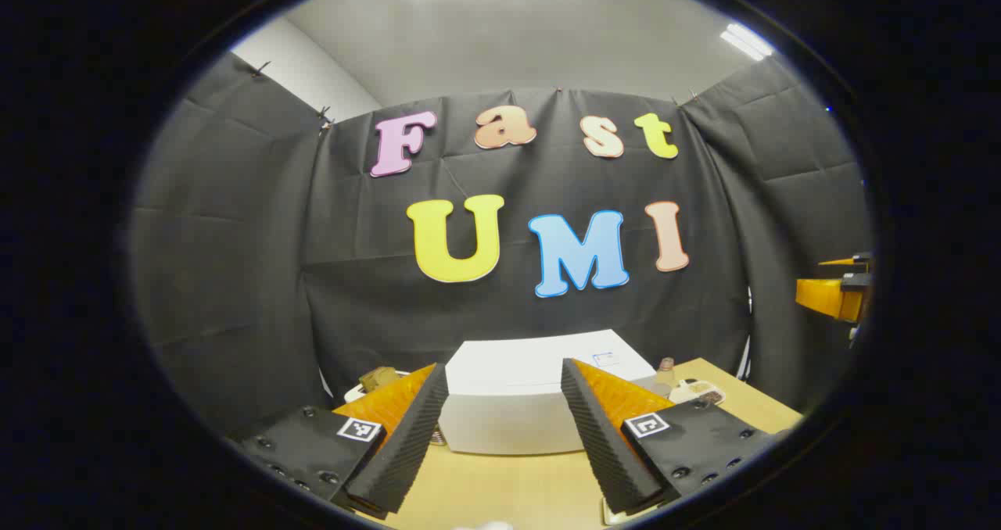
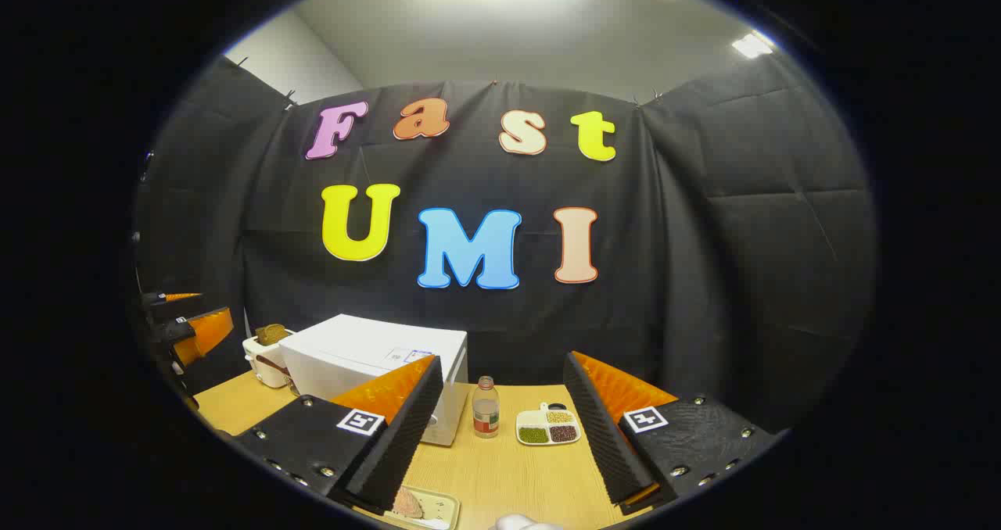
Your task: Open the microwave oven with the left hand, put the food in, and close the microwave oven.
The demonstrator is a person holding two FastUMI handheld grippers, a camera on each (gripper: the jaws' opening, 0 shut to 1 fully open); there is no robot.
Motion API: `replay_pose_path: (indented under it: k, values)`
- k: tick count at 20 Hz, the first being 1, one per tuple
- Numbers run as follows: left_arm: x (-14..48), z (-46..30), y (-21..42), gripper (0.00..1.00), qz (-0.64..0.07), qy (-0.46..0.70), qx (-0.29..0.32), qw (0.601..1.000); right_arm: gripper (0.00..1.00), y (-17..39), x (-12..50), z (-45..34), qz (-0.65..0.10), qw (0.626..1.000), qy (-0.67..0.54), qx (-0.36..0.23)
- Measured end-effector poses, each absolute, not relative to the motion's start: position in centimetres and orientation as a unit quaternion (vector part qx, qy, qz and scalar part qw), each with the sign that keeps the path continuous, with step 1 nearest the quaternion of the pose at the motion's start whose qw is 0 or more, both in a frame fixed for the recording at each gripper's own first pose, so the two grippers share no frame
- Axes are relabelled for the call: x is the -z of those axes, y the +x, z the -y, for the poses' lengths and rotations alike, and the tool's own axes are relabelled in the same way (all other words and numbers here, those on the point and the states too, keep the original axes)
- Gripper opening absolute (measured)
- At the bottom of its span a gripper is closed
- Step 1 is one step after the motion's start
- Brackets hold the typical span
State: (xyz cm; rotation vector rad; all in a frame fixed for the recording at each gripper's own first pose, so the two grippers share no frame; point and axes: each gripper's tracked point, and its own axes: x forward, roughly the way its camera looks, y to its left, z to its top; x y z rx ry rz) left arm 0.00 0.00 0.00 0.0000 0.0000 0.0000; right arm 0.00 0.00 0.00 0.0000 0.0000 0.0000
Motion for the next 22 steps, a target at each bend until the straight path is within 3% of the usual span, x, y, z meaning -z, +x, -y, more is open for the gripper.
replay_pose_path:
  k: [10, 11, 12, 15, 17, 21, 22]
  values:
    - [0.6, 0.4, 0.6, 1.0, -0.004, 0.006, 0.002, 1.0, 0.95, 0.1, 0.2, 0.0, -0.004, 1.0, 0.001, 0.001]
    - [0.7, 0.4, 0.7, 0.94, -0.004, 0.005, 0.002, 1.0, 0.95, 0.2, 0.2, 0.1, -0.004, 1.0, 0.001, 0.001]
    - [0.7, 0.4, 0.6, 1.0, -0.004, 0.005, 0.003, 1.0, 0.95, 0.2, 0.2, 0.1, -0.004, 1.0, 0.001, 0.002]
    - [1.1, 0.7, 0.8, 0.98, -0.004, 0.007, 0.006, 1.0, 0.95, 0.1, 0.3, 0.1, -0.005, 1.0, 0.002, 0.001]
    - [2.3, 1.3, 1.1, 0.95, -0.01, 0.008, 0.01, 1.0, 0.95, 0.0, 0.1, 0.1, -0.007, 1.0, 0.007, -0.001]
    - [6.0, 4.3, 2.4, 1.0, -0.021, -0.002, 0.032, 0.999, 0.95, -0.3, -0.8, 1.0, -0.003, 1.0, -0.003, 0.004]
    - [7.5, 5.3, 2.8, 0.95, -0.031, 0.003, 0.038, 0.999, 0.95, -0.3, -1.2, 1.3, -0.002, 1.0, -0.008, 0.008]
